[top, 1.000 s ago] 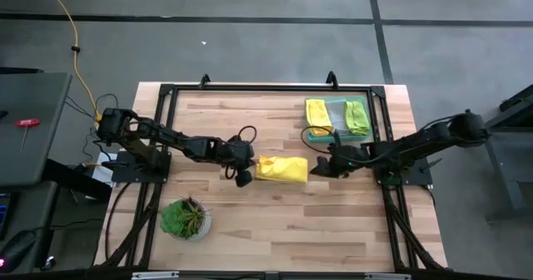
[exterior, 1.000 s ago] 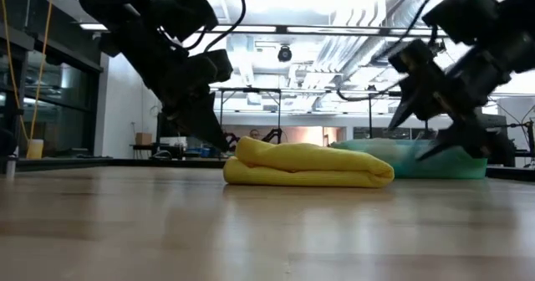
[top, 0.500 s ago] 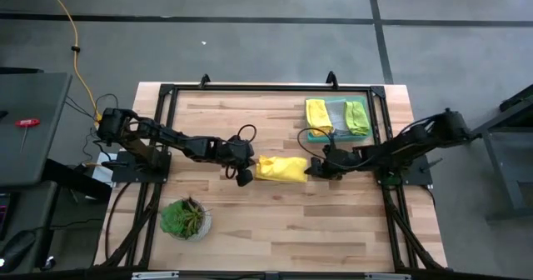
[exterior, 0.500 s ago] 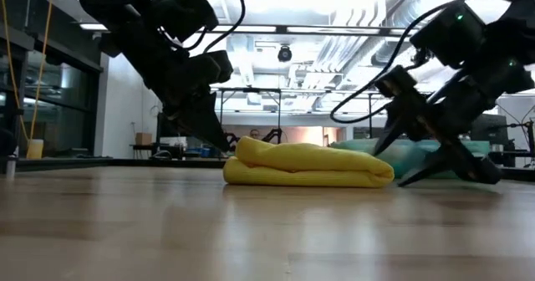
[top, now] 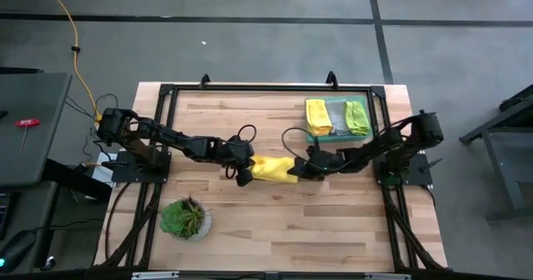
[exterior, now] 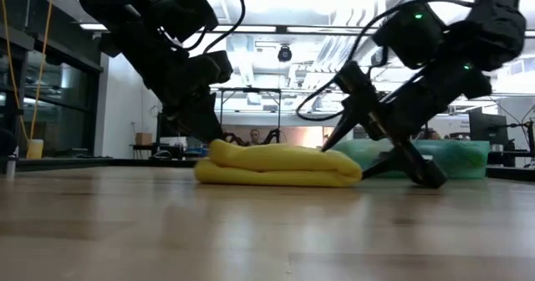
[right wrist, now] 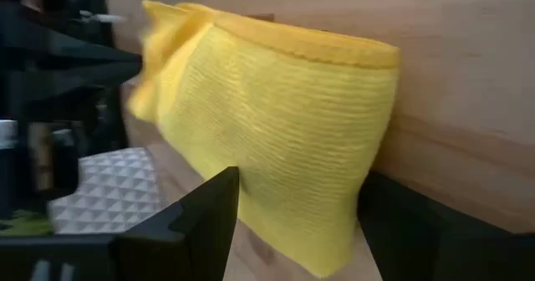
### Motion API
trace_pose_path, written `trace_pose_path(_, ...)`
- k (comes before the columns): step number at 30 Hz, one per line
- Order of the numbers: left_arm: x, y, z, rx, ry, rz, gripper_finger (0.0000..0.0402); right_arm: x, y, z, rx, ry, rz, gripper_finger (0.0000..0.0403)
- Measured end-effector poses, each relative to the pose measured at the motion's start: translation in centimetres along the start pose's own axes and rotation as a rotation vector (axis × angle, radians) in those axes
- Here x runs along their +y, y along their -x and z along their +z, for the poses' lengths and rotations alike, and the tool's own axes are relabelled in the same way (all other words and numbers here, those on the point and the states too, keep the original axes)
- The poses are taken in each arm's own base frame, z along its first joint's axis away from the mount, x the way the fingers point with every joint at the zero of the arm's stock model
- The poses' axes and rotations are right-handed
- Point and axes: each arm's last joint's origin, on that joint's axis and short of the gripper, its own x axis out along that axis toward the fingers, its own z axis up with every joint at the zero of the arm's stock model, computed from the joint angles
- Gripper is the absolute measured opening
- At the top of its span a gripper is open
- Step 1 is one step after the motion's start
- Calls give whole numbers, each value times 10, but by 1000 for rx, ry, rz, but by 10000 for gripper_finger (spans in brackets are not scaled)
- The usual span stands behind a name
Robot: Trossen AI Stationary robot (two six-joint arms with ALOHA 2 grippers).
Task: Fold microfiber towels
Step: Fold the yellow towel
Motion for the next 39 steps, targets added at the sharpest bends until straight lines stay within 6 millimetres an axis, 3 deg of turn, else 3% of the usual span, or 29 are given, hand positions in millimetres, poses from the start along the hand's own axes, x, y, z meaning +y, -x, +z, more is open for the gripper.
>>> trace_pose_path(5, 0, 0, -1, 8, -4, 3, 0, 5, -11, -1, -9, 10, -68, 206)
trace_pose_path(7, 1, 0, -2, 21, -19, 8, 0, 6, -12, 0, -9, 9, -78, 174)
trace_pose_path(10, 3, 2, -5, 61, -49, 14, 0, 7, -11, 0, -6, 18, -83, 96)
trace_pose_path(13, 11, 21, 4, 42, -70, 17, 0, 9, -9, 0, -3, 65, -77, 18)
trace_pose_path(18, 28, 72, 28, -136, -66, 40, 0, 20, 10, 9, 13, 148, -71, 7)
trace_pose_path(23, 41, 129, 45, -385, -5, 89, 0, 46, 51, 25, 48, 263, -10, 3)
trace_pose_path(27, 48, 156, 47, -491, 15, 132, 0, 78, 92, 40, 141, 421, -48, 2)
trace_pose_path(32, 51, 160, 46, -497, 31, 147, 0, 122, 155, 62, 280, 725, -189, 1)
trace_pose_path(39, 49, 139, 46, -419, 74, 106, 0, 158, 224, 87, 503, 1184, -345, 1)
